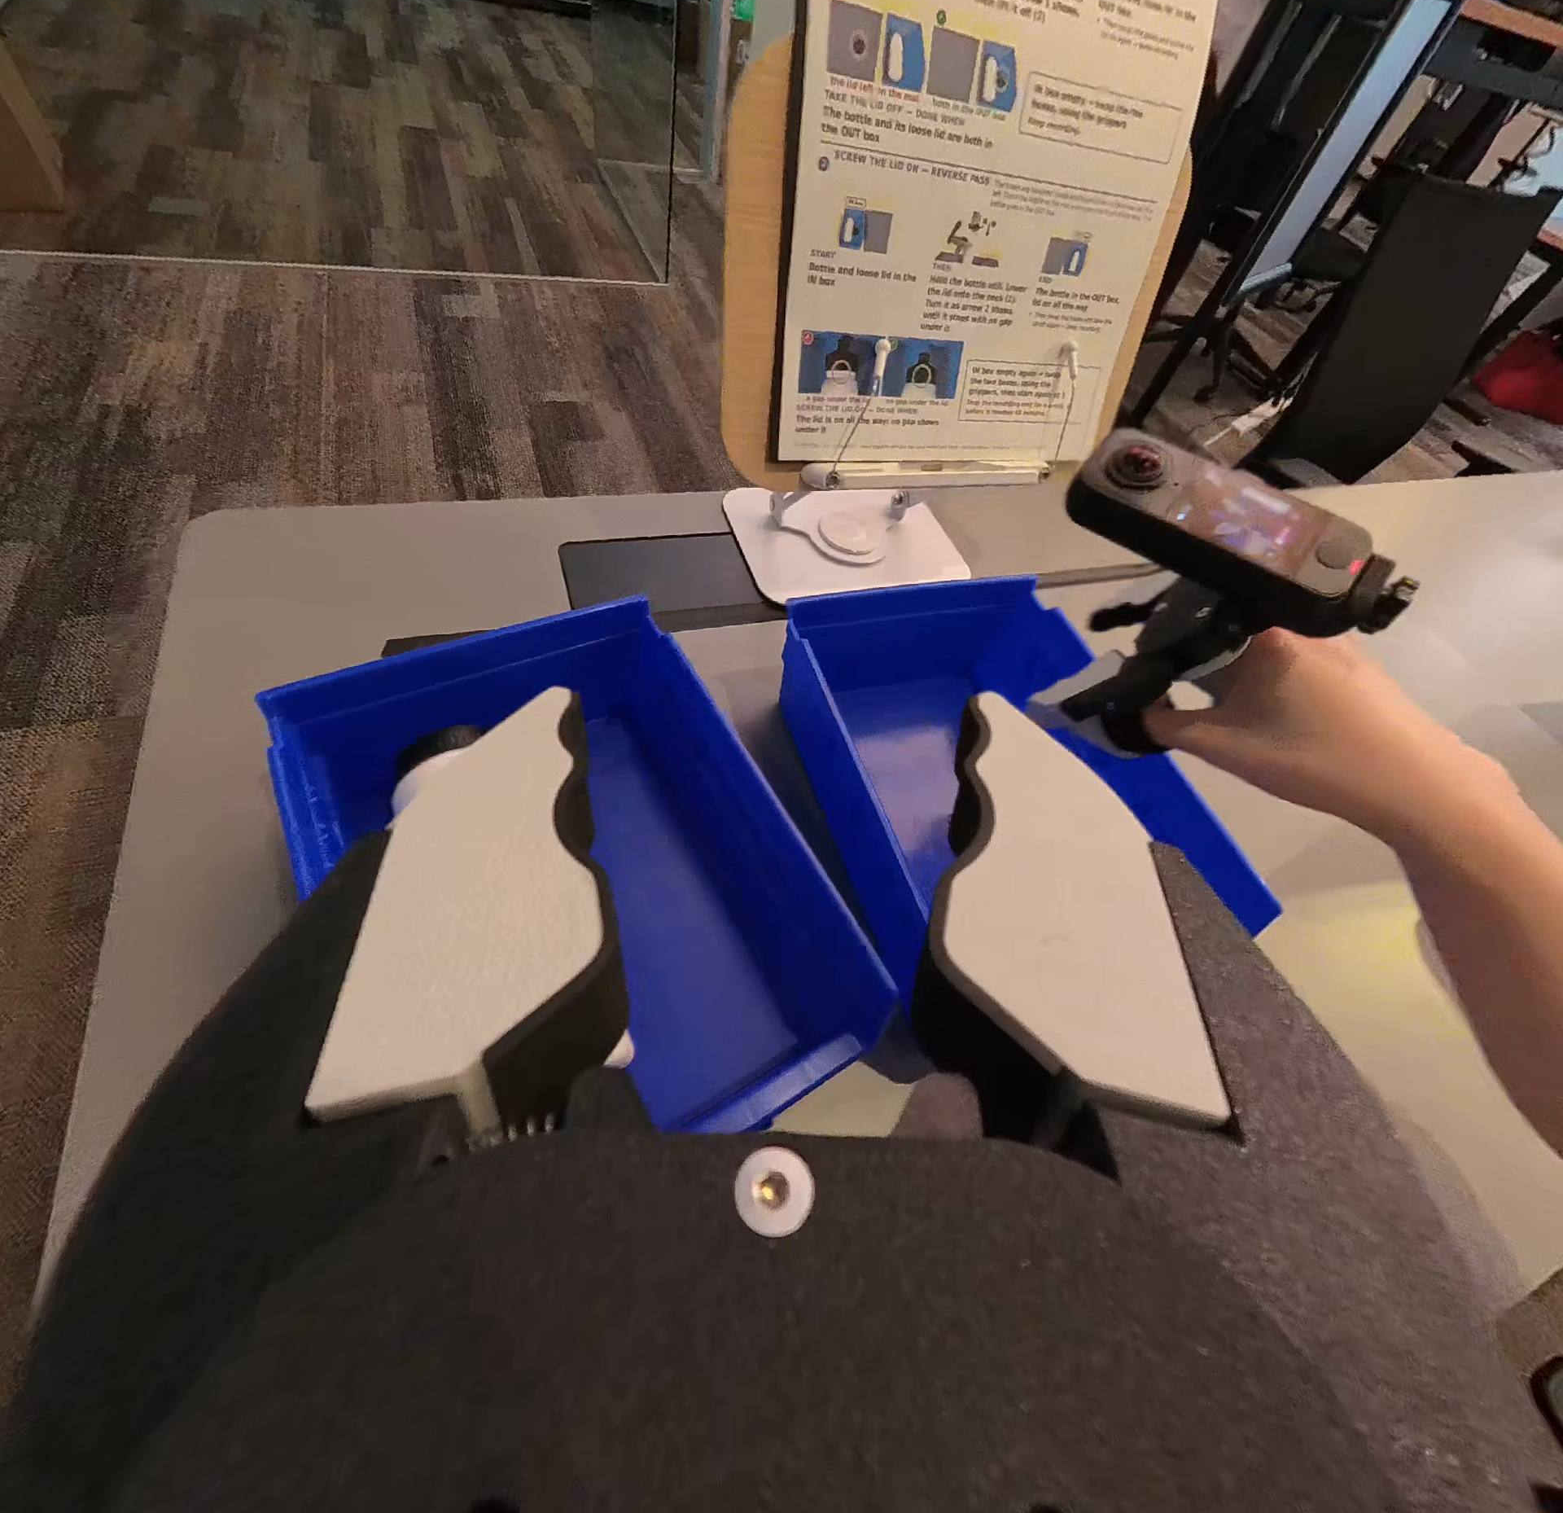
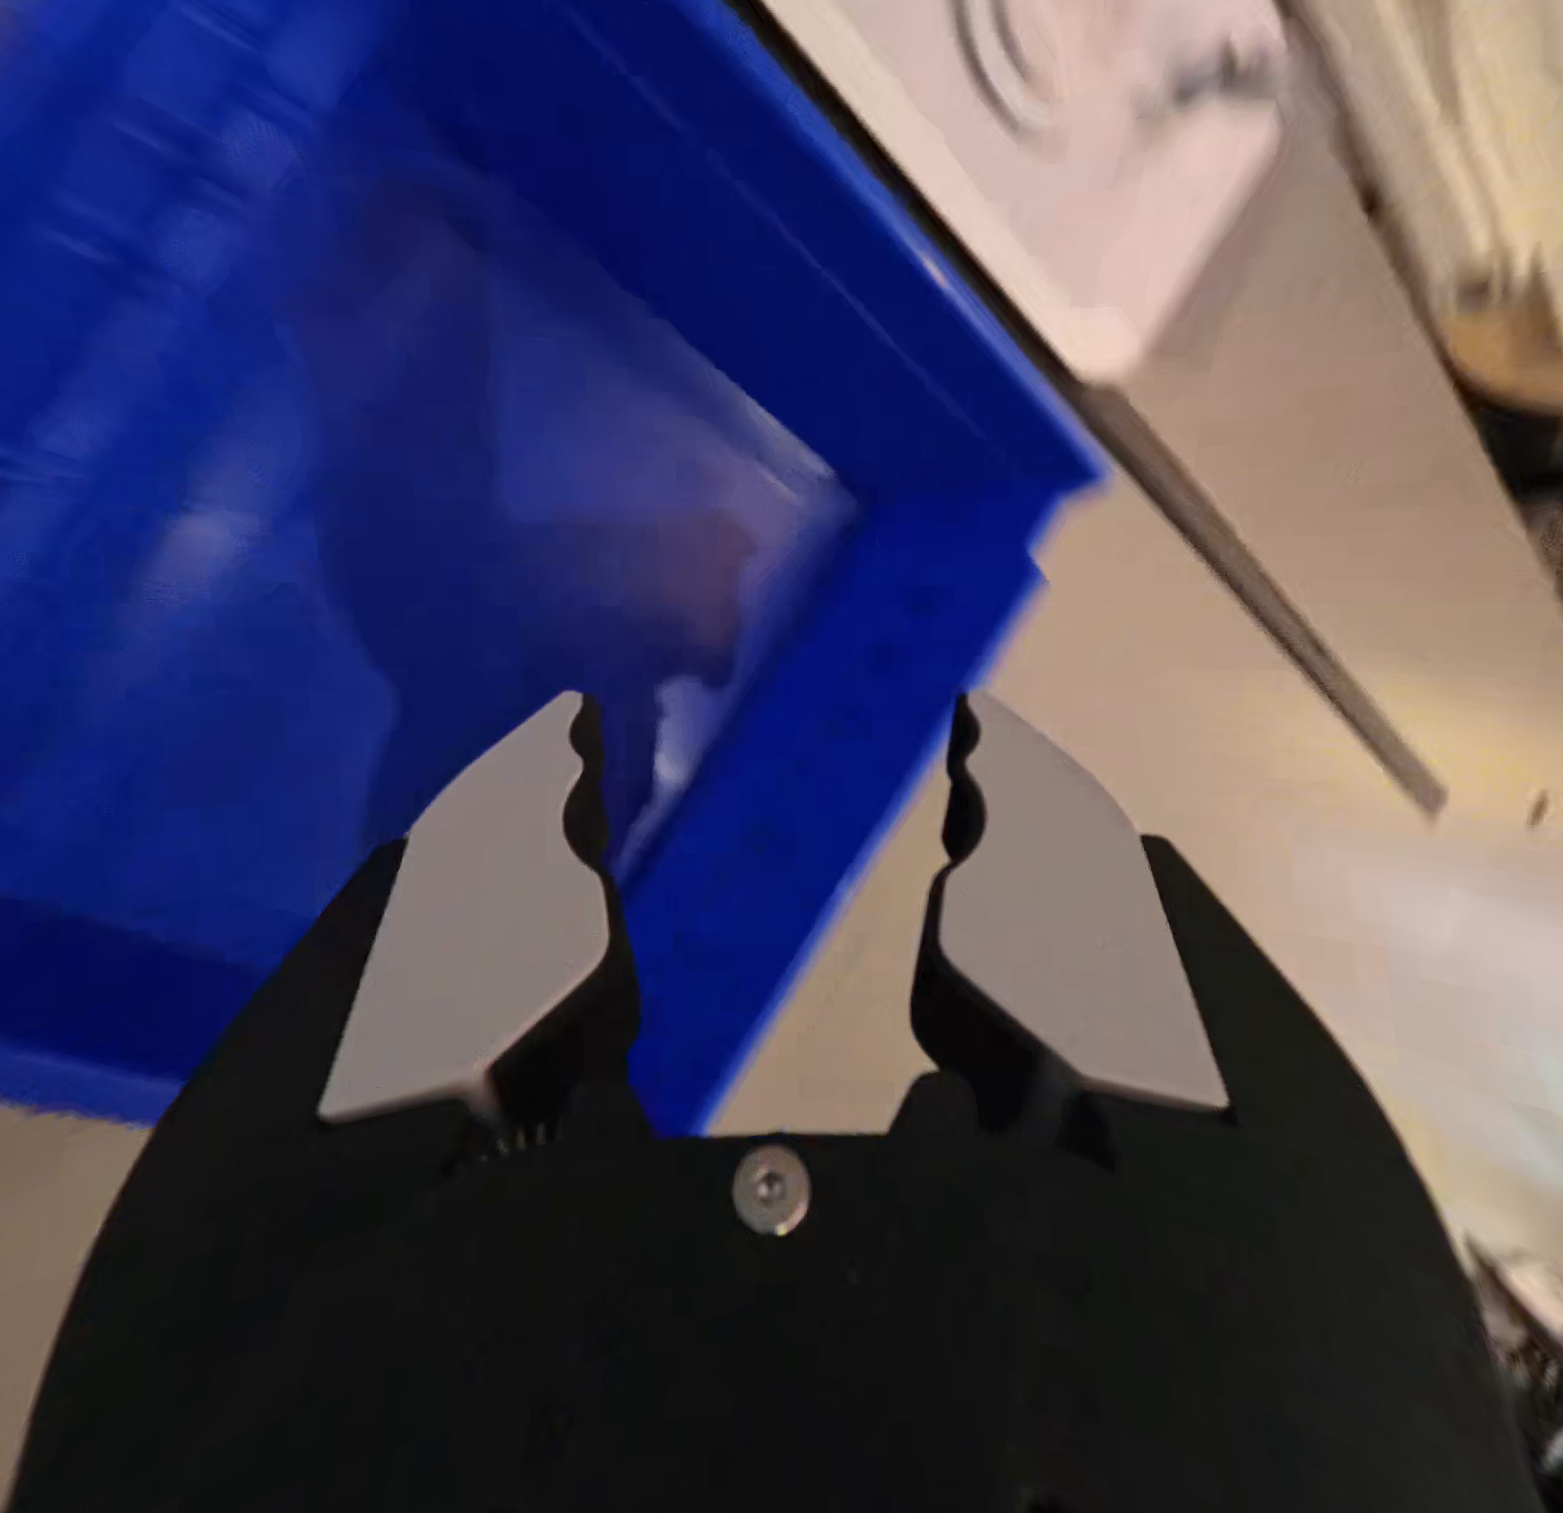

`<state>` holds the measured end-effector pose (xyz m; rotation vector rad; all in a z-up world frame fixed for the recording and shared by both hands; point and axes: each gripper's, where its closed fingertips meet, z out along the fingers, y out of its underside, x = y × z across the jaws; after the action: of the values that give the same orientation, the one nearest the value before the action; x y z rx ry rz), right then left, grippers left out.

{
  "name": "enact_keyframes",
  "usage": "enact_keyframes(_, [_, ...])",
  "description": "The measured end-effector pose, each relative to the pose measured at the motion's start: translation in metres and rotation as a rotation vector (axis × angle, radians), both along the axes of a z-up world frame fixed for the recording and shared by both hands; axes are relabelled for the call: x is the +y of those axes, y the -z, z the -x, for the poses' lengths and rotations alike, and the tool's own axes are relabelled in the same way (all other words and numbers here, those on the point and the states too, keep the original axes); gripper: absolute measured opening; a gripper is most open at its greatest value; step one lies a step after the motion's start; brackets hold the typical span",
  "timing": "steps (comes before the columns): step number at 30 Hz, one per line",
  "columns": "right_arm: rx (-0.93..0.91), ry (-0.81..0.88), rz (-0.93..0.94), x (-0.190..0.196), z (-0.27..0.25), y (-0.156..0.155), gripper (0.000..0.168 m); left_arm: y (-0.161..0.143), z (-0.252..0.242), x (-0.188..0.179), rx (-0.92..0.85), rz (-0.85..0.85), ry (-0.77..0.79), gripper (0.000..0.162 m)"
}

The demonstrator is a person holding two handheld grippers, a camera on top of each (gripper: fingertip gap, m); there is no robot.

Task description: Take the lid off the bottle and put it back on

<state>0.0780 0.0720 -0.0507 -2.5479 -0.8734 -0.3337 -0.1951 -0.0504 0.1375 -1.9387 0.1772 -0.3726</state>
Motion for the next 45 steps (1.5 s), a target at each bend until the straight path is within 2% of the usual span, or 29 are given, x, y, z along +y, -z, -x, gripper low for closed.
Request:
enact_keyframes(4, [0.044, 0.138, 0.075, -0.008, -0.060, 0.033, 0.081, 0.003, -0.026, 0.007, 0.074, -0.001, 0.027, 0.085])
enact_keyframes(5, [0.082, 0.148, 0.129, -0.014, -0.061, 0.043, 0.089, 0.004, -0.033, 0.009, 0.086, 0.000, 0.037, 0.085])
enact_keyframes(9, [0.191, 0.167, 0.397, -0.039, -0.052, 0.079, 0.088, 0.012, -0.062, 0.017, 0.152, 0.014, 0.068, 0.085])
enact_keyframes(10, [0.218, 0.154, 0.427, -0.040, -0.047, 0.080, 0.078, 0.014, -0.070, 0.019, 0.176, 0.015, 0.080, 0.084])
enact_keyframes(11, [0.218, 0.145, 0.442, -0.041, -0.045, 0.081, 0.057, 0.017, -0.079, 0.020, 0.201, 0.015, 0.095, 0.084])
enact_keyframes(12, [0.207, 0.144, 0.460, -0.042, -0.044, 0.082, 0.049, 0.019, -0.087, 0.021, 0.226, 0.014, 0.107, 0.082])
enact_keyframes(13, [0.199, 0.152, 0.481, -0.043, -0.044, 0.083, 0.033, 0.022, -0.092, 0.022, 0.248, 0.018, 0.111, 0.076])
enact_keyframes(15, [0.208, 0.186, 0.517, -0.043, -0.046, 0.083, 0.025, 0.031, -0.094, 0.026, 0.290, 0.047, 0.109, 0.068])
enact_keyframes(17, [0.243, 0.199, 0.547, -0.042, -0.047, 0.083, 0.019, 0.043, -0.068, 0.034, 0.370, 0.096, 0.053, 0.070])
enact_keyframes(19, [0.255, 0.193, 0.555, -0.042, -0.051, 0.084, 0.015, 0.057, -0.007, 0.045, 0.429, 0.173, -0.106, 0.077])
enact_keyframes(22, [0.240, 0.184, 0.550, -0.043, -0.057, 0.087, 0.016, 0.095, 0.072, 0.048, 0.279, 0.390, -0.236, 0.079])
enact_keyframes(24, [0.216, 0.175, 0.559, -0.046, -0.061, 0.092, 0.017, 0.126, 0.119, 0.038, 0.228, 0.530, -0.317, 0.074])
enact_keyframes(26, [0.193, 0.165, 0.571, -0.049, -0.063, 0.095, 0.018, 0.157, 0.147, 0.024, 0.180, 0.662, -0.333, 0.074])
enact_keyframes(31, [0.156, 0.140, 0.545, -0.049, -0.065, 0.095, 0.020, 0.200, 0.167, 0.006, 0.119, 0.817, -0.290, 0.067])
enact_keyframes(39, [0.126, 0.138, 0.560, -0.051, -0.067, 0.095, 0.023, 0.233, 0.158, 0.004, 0.153, 0.949, -0.186, 0.060])
enact_keyframes(45, [0.084, 0.134, 0.567, -0.052, -0.070, 0.095, 0.028, 0.249, 0.148, 0.012, 0.209, 0.988, -0.098, 0.030])
